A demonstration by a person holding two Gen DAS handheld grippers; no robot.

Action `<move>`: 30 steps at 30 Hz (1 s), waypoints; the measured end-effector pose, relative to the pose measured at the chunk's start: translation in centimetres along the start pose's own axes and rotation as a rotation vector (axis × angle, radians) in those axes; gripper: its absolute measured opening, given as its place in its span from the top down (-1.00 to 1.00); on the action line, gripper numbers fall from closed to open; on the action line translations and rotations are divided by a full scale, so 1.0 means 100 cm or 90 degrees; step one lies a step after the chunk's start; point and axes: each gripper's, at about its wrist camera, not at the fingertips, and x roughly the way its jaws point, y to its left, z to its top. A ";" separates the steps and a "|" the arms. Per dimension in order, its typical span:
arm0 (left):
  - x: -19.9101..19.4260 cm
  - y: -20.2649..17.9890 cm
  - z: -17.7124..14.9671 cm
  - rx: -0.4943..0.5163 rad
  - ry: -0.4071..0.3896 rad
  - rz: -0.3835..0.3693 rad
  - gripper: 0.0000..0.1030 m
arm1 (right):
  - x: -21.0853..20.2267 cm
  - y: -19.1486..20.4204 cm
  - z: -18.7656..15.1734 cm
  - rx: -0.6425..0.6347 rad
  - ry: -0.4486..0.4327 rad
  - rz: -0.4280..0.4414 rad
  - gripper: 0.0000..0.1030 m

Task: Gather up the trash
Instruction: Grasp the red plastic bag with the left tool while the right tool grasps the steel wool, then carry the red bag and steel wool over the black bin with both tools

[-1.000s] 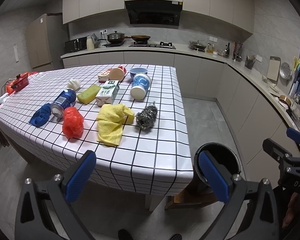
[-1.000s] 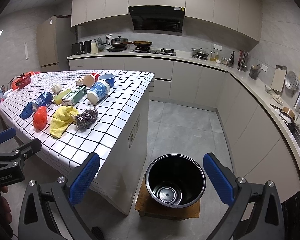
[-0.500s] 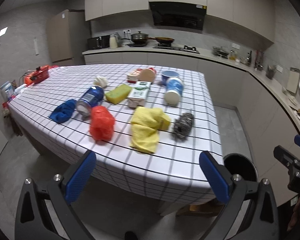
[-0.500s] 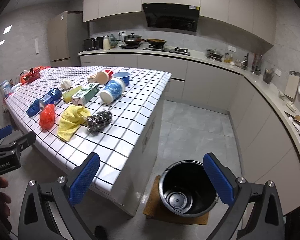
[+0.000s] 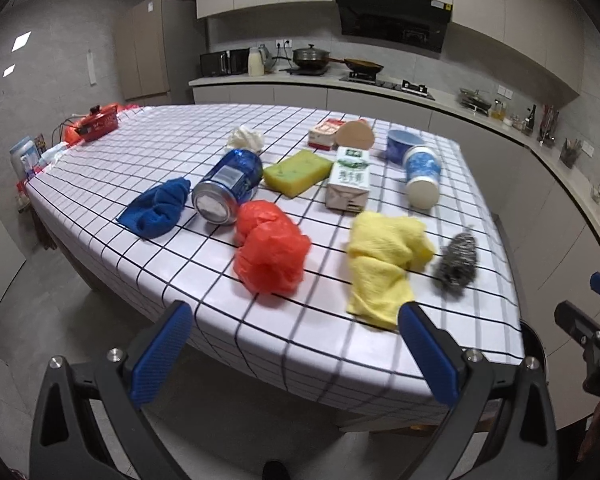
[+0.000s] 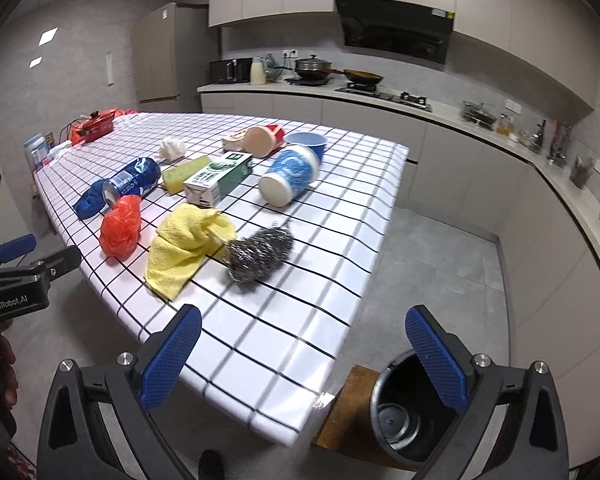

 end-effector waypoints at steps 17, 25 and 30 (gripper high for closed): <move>0.100 0.023 0.023 -0.012 0.070 -0.039 -0.44 | 0.123 0.034 0.035 0.014 0.094 0.052 -0.06; 0.115 0.032 0.028 -0.024 0.082 -0.079 0.42 | 0.142 0.029 0.042 0.044 0.101 0.051 0.39; 0.098 0.035 0.036 -0.028 0.049 -0.093 0.54 | 0.136 0.025 0.044 0.053 0.093 0.052 0.56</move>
